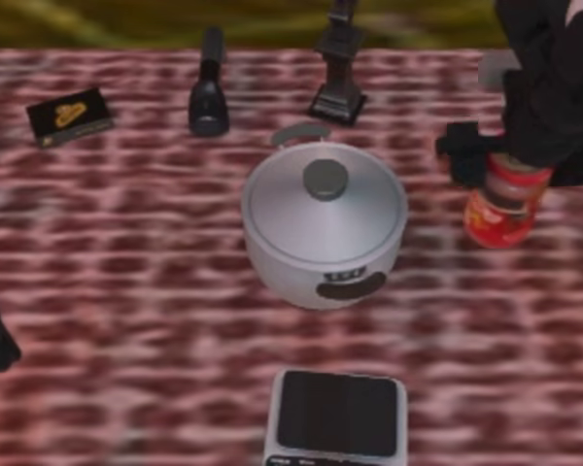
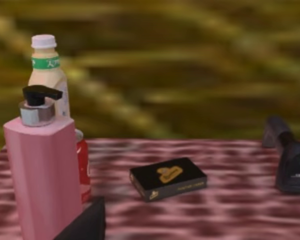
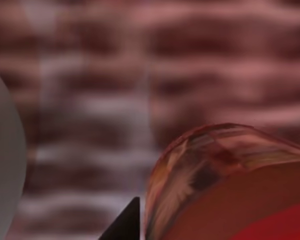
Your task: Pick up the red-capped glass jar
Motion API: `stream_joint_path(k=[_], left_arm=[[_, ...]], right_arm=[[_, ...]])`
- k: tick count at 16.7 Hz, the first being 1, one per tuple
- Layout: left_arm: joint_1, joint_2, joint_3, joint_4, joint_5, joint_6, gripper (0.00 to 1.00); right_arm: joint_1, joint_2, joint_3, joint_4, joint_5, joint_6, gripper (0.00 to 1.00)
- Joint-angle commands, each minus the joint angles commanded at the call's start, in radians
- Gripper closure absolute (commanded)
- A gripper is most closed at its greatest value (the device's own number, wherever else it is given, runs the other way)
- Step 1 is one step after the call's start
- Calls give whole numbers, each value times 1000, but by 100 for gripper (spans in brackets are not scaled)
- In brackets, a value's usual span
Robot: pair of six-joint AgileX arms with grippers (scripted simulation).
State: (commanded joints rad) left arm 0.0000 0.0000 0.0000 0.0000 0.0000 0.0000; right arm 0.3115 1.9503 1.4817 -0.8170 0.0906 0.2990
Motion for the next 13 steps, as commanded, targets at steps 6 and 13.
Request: stream_joint_path(k=[6, 13], left_arm=[[0, 0, 0, 0, 0, 0, 0], [0, 0, 0, 0, 0, 0, 0]], right_arm=[[5, 2, -13, 10, 3, 13, 100], [3, 79, -88, 170, 5, 9, 100]])
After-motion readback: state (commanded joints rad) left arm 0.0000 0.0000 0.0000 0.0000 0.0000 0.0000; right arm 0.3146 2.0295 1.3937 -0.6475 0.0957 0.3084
